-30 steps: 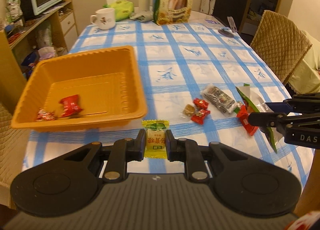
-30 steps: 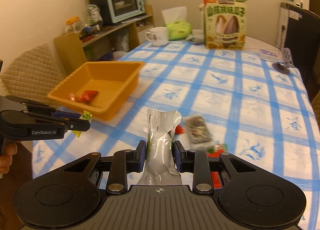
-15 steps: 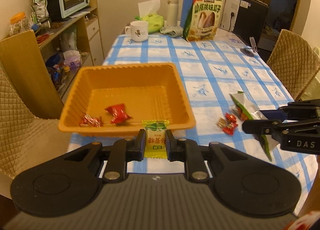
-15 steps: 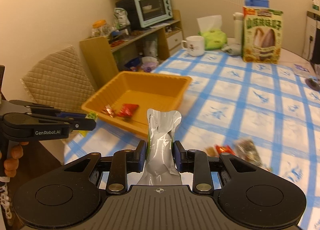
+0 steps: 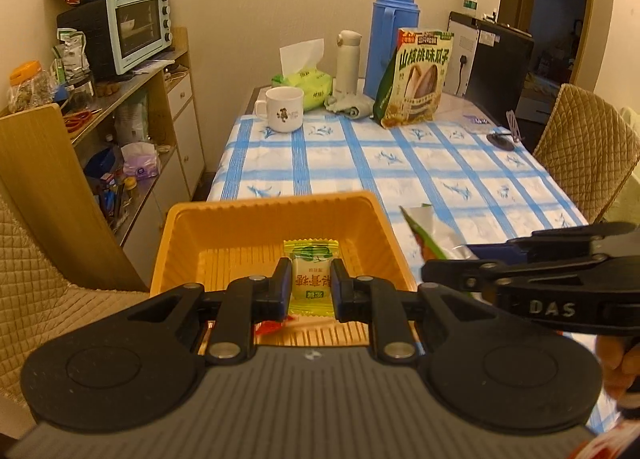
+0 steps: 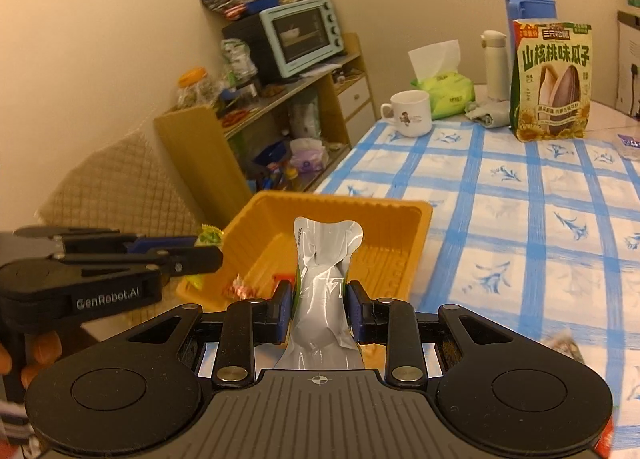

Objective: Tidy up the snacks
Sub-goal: 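Carry the pouch and yellow-green candy over the orange tray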

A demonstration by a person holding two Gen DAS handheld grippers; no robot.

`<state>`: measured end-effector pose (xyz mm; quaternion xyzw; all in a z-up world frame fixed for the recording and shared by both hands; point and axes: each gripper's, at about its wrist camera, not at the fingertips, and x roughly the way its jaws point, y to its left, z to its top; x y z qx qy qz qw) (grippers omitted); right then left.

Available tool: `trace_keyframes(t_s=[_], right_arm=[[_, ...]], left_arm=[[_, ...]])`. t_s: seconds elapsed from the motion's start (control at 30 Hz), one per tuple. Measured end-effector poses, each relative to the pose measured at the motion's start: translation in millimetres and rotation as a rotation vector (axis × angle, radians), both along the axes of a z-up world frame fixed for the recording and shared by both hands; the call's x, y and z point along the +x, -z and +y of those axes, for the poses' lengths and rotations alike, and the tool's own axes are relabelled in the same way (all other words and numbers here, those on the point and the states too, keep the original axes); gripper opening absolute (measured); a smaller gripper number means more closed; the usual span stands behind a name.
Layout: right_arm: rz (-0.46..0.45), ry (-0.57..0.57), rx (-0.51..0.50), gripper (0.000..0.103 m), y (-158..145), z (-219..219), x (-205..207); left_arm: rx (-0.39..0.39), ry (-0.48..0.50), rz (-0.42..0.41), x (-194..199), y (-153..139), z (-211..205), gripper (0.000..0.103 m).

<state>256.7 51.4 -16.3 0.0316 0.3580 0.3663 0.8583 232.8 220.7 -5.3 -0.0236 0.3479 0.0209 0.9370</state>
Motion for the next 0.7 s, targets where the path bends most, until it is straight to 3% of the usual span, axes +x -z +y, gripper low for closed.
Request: trace_keyframes(t_s=[0.3, 0.7], right_arm=[[0.061, 0.122, 0.036, 0.030, 9.0, 25.8, 41.3], [0.163, 0.199, -0.059, 0.030, 57.6, 53.8, 78.7]], left_arm=[[-0.014, 0.009, 0.008, 44.6, 7.8, 20.7, 0.018], [-0.041, 0.003, 0.099, 86.0, 42.0, 44.8, 0.018]])
